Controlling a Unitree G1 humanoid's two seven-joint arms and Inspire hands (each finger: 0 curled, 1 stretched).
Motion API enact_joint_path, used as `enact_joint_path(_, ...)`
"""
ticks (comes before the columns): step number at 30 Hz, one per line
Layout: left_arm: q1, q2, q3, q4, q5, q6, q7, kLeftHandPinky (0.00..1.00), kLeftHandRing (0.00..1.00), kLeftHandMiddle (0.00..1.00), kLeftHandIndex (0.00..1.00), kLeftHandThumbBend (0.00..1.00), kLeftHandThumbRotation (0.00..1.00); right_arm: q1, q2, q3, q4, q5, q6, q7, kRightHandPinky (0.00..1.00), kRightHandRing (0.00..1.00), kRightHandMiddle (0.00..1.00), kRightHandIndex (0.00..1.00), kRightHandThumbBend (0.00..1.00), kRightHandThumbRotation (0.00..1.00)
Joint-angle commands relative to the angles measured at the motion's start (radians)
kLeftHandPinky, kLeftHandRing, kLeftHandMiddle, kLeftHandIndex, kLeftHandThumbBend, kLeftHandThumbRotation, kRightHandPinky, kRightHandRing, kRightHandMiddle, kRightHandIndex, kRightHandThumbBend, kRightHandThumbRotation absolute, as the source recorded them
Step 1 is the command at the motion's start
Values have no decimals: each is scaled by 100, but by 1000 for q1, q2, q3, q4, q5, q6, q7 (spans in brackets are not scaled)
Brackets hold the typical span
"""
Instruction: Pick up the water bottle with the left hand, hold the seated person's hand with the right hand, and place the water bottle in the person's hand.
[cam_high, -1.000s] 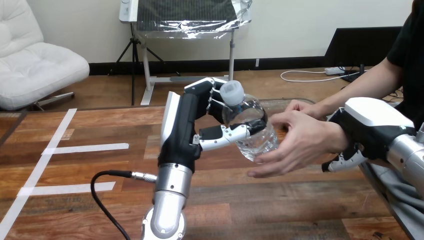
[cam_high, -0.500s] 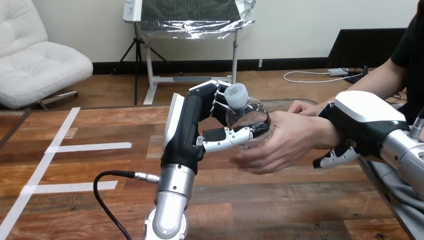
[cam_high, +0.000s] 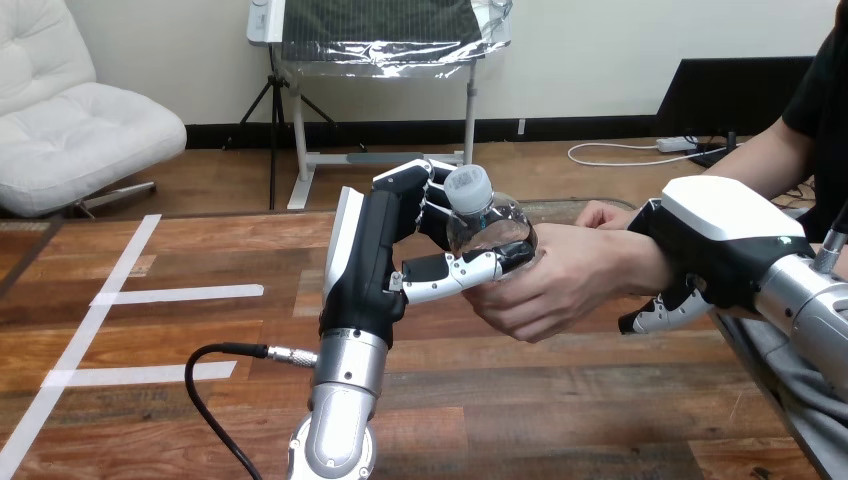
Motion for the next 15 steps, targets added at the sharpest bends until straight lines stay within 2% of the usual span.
enact_joint_path(1, -70, -97, -31, -6, -6, -15, 7, 38, 39, 42, 47, 63, 0, -28, -35, -78, -5, 0, 7, -20, 20, 24, 29, 33, 77, 0)
enact_joint_path(15, -69, -94, -41, -4, -12, -17, 14, 38, 39, 41, 47, 62, 0, -27, -33, -80, 11, 6, -17, -28, 17, 23, 29, 34, 77, 0)
